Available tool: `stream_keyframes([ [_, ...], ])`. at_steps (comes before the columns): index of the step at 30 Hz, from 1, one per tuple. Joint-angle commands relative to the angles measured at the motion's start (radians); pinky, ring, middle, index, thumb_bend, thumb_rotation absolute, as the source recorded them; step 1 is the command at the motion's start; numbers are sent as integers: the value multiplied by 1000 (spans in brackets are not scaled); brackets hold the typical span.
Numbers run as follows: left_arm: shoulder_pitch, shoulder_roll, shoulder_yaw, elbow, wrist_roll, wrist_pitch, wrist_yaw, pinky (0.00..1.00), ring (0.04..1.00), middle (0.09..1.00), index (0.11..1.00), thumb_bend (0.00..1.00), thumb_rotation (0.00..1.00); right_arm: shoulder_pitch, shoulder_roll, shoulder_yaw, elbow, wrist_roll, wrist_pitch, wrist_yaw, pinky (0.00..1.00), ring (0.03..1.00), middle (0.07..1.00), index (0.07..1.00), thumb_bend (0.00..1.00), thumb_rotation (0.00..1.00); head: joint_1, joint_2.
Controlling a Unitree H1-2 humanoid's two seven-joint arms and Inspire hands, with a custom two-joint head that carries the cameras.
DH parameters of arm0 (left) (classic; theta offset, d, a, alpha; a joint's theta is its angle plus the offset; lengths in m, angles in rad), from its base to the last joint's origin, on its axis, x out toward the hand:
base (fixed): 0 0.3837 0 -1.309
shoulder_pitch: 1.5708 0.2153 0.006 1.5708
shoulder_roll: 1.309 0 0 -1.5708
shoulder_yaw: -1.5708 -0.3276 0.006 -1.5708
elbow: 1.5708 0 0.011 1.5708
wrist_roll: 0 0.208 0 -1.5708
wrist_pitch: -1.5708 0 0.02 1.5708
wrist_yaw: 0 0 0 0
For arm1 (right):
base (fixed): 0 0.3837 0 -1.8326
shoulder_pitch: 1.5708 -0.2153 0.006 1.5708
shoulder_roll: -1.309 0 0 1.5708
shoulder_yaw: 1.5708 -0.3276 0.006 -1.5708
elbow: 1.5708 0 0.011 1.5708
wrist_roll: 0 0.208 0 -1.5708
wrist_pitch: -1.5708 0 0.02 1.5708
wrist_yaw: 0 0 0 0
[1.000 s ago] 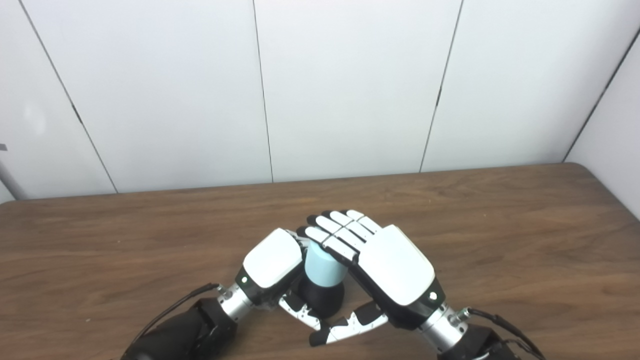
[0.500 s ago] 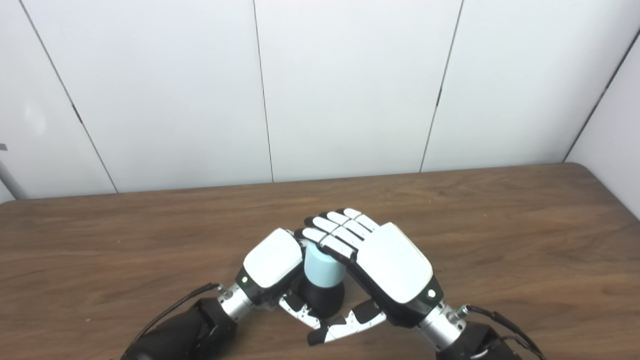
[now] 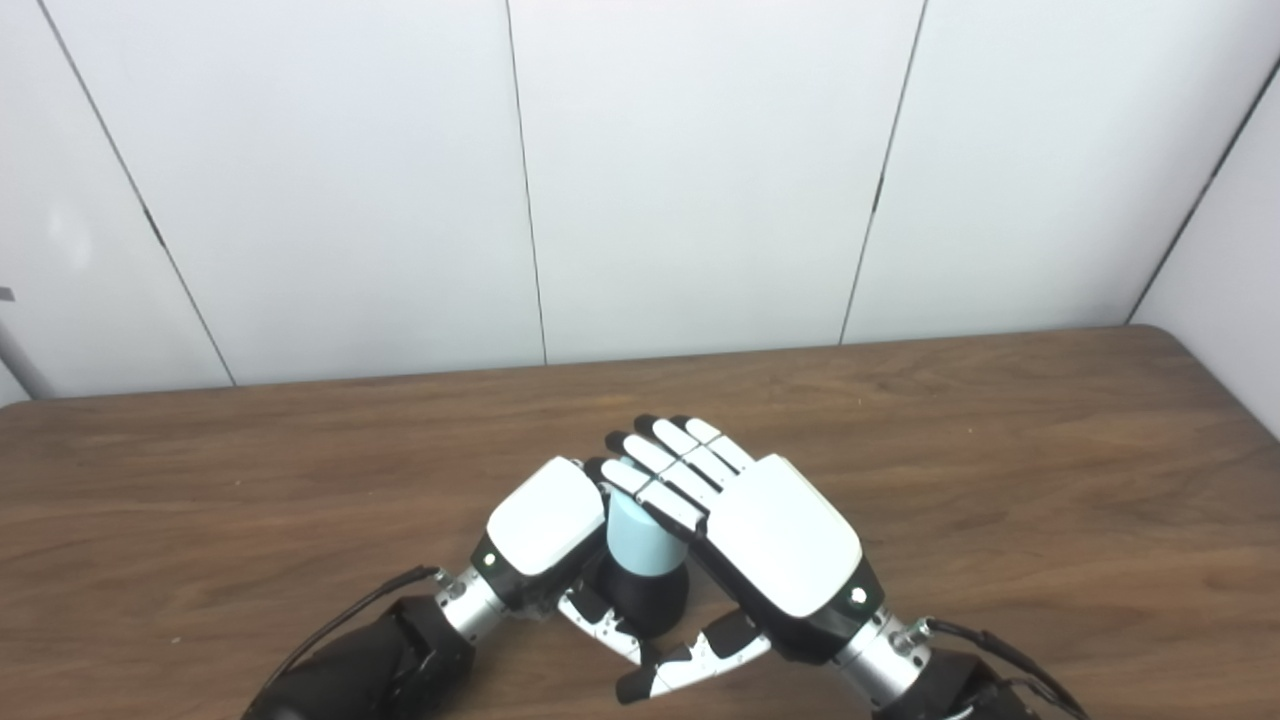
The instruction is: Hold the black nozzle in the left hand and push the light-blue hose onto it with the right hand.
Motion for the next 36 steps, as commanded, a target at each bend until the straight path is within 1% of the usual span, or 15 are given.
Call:
stream_keyframes([
  [1, 230, -88, -92, 71, -34, -3, 32, 191, 272, 440, 529, 516, 0, 35, -30, 29, 33, -55, 14, 102, 950, 948, 952, 906, 764, 879, -1, 0],
  [4, 229, -88, -96, 73, -36, -3, 36, 180, 247, 420, 531, 514, 0, 41, -28, 29, 43, -79, 12, 82, 951, 942, 941, 904, 751, 869, -2, 0],
  [8, 226, -84, -100, 71, -39, -3, 31, 221, 306, 455, 518, 518, 0, 42, -31, 28, 44, -95, 8, 75, 947, 933, 932, 891, 742, 844, -3, -1],
  [11, 224, -85, -103, 74, -33, -3, 41, 221, 303, 454, 517, 519, 0, 43, -34, 27, 44, -101, 7, 74, 948, 931, 929, 884, 737, 828, -3, -1],
  [13, 223, -87, -105, 81, -27, -3, 51, 201, 273, 442, 524, 517, 0, 45, -34, 26, 41, -98, 8, 80, 949, 934, 931, 883, 741, 810, -3, -1],
  [16, 226, -86, -98, 76, -28, -3, 38, 216, 295, 450, 518, 518, 0, 46, -33, 27, 42, -89, 7, 80, 935, 931, 929, 877, 746, 809, -2, -1],
  [18, 228, -86, -94, 72, -34, -3, 32, 194, 262, 421, 524, 515, 0, 47, -33, 28, 43, -81, 5, 81, 924, 926, 926, 872, 750, 810, -2, -1],
  [19, 228, -86, -93, 71, -37, -3, 28, 173, 231, 451, 500, 520, 0, 47, -33, 29, 42, -75, 5, 85, 917, 926, 926, 871, 749, 809, -2, -1],
  [21, 229, -85, -92, 68, -41, -3, 20, 162, 212, 466, 488, 522, 0, 47, -33, 30, 42, -52, 2, 89, 909, 927, 928, 872, 748, 814, -3, 0],
  [22, 229, -84, -92, 68, -41, -3, 19, 165, 216, 470, 486, 523, 0, 46, -34, 30, 43, -43, 0, 89, 896, 923, 925, 868, 748, 809, -3, 0],
  [23, 228, -85, -93, 70, -43, -3, 19, 171, 229, 440, 505, 518, 0, 46, -34, 31, 42, -36, -1, 90, 881, 919, 923, 865, 750, 807, -3, 0],
  [25, 229, -86, -92, 71, -42, -3, 18, 156, 204, 463, 489, 522, 0, 46, -35, 32, 40, -30, -2, 95, 872, 918, 924, 866, 753, 808, -3, 0],
  [28, 230, -86, -90, 68, -44, -3, 17, 141, 183, 470, 484, 523, 0, 46, -37, 34, 39, -26, -2, 95, 856, 911, 917, 861, 756, 806, -3, 0],
  [33, 229, -84, -91, 63, -51, -3, 10, 144, 188, 471, 483, 523, 0, 48, -38, 39, 40, -32, -3, 99, 858, 912, 918, 864, 750, 817, -1, 1],
  [36, 229, -86, -90, 66, -42, -3, 14, 142, 186, 471, 483, 523, 0, 49, -39, 40, 42, -31, -4, 96, 879, 921, 924, 869, 742, 822, -1, 1],
])
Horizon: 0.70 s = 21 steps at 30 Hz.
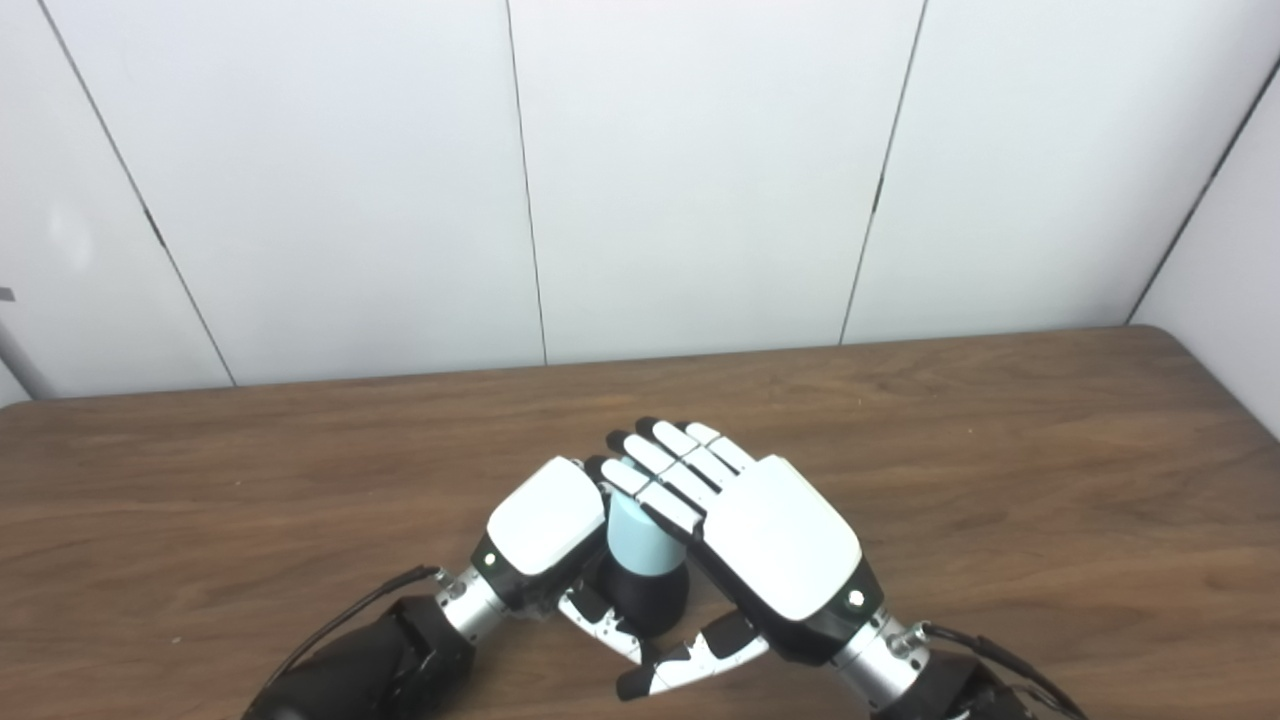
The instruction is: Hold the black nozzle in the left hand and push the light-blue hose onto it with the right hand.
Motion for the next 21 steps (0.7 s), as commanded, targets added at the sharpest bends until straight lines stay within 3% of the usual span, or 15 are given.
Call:
stream_keyframes([
  [1, 230, -86, -83, 65, -35, -3, 9, 141, 186, 471, 483, 523, 0, 48, -40, 34, 44, -2, -5, 101, 881, 921, 924, 868, 741, 819, -1, 1],
  [15, 234, -87, -63, 66, 22, -3, 1, 200, 258, 473, 483, 521, 0, 56, -48, 49, 49, -3, -11, 110, 902, 927, 918, 865, 748, 786, -1, 1],
  [19, 239, -85, -51, 55, 37, -3, -6, 257, 330, 429, 530, 512, 0, 56, -50, 51, 43, -1, -11, 120, 910, 931, 920, 871, 742, 792, 2, 3],
  [21, 239, -87, -51, 60, 43, -3, 0, 236, 312, 419, 531, 511, 0, 55, -50, 53, 44, 0, -14, 117, 907, 931, 922, 875, 744, 799, 3, 3],
])
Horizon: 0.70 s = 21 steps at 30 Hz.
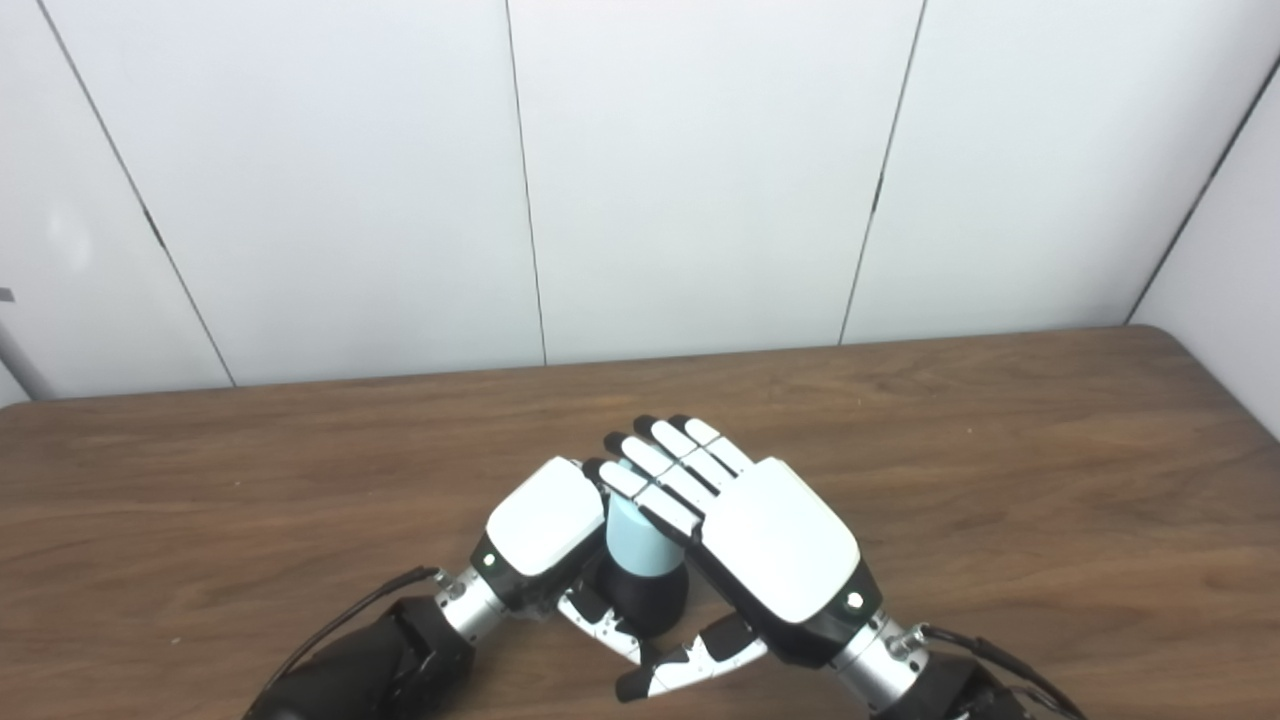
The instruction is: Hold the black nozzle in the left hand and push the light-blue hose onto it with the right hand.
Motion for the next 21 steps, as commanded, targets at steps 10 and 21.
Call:
stream_keyframes([
  [10, 231, -84, -72, 64, 28, -2, 3, 196, 258, 472, 485, 518, 0, 56, -46, 51, 56, -9, -14, 107, 927, 938, 932, 875, 740, 817, 0, 2],
  [21, 234, -83, -59, 58, 48, -3, -5, 251, 331, 434, 534, 509, 0, 59, -48, 52, 53, 1, -14, 110, 928, 935, 930, 881, 739, 812, 0, 4],
])
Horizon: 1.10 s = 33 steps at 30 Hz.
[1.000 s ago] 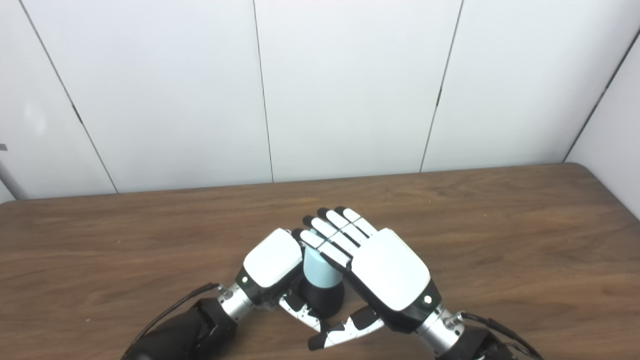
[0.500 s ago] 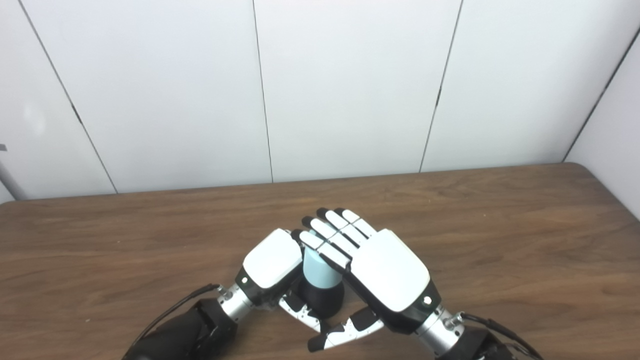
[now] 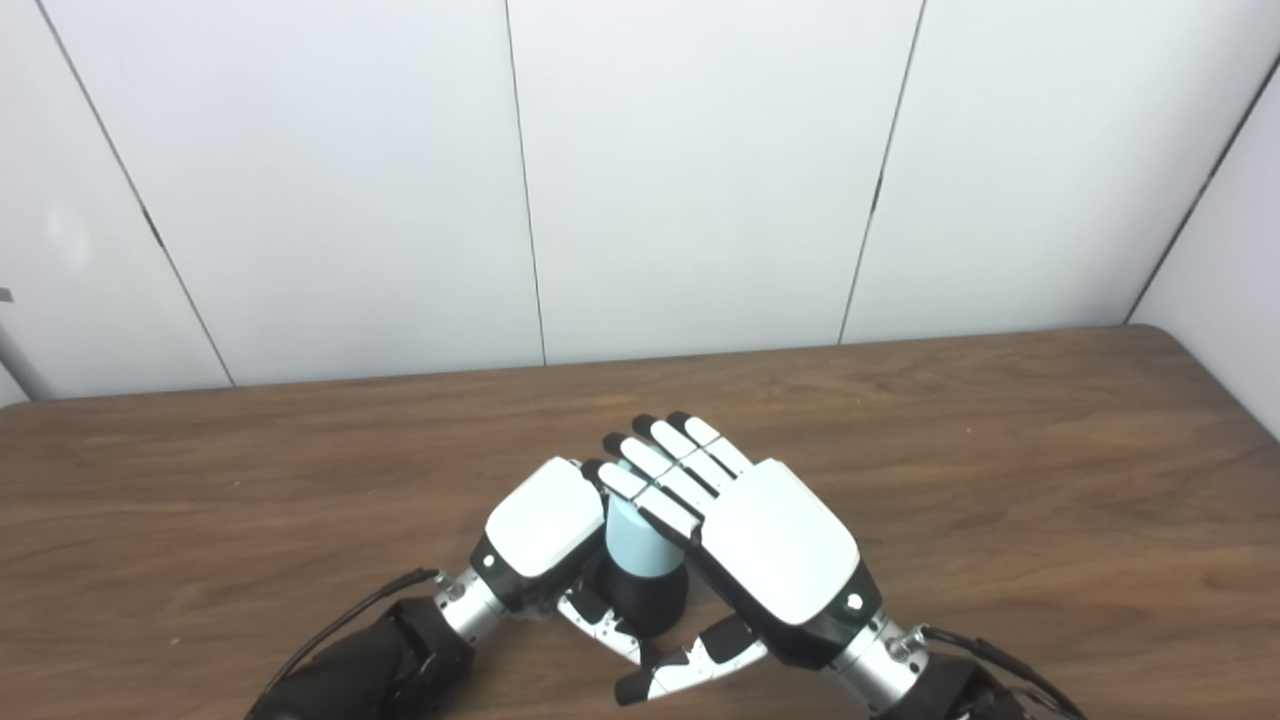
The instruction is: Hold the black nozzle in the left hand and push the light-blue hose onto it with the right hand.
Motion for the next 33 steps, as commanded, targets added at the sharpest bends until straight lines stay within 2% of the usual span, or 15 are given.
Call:
stream_keyframes([
  [1, 222, -79, -88, 63, 19, -3, 2, 273, 355, 446, 533, 510, 0, 59, -47, 48, 52, -2, -15, 113, 925, 932, 927, 880, 739, 811, 0, 1],
  [10, 224, -77, -87, 52, 1, -3, -8, 290, 365, 454, 533, 511, 0, 60, -51, 55, 54, 8, -15, 109, 916, 928, 920, 867, 732, 840, 0, 3],
  [20, 227, -79, -79, 53, 1, -3, -22, 344, 416, 470, 519, 512, 0, 58, -55, 60, 56, 28, -13, 116, 901, 913, 904, 859, 745, 821, 0, 4],
  [27, 225, -80, -85, 58, 6, -3, -2, 316, 392, 466, 523, 512, 0, 56, -56, 62, 68, 38, -13, 110, 897, 912, 906, 860, 747, 833, 0, 4],
  [33, 227, -81, -77, 56, 10, -3, -14, 321, 402, 469, 518, 513, 0, 56, -57, 62, 72, 44, -11, 110, 904, 914, 906, 865, 750, 839, -1, 4],
])
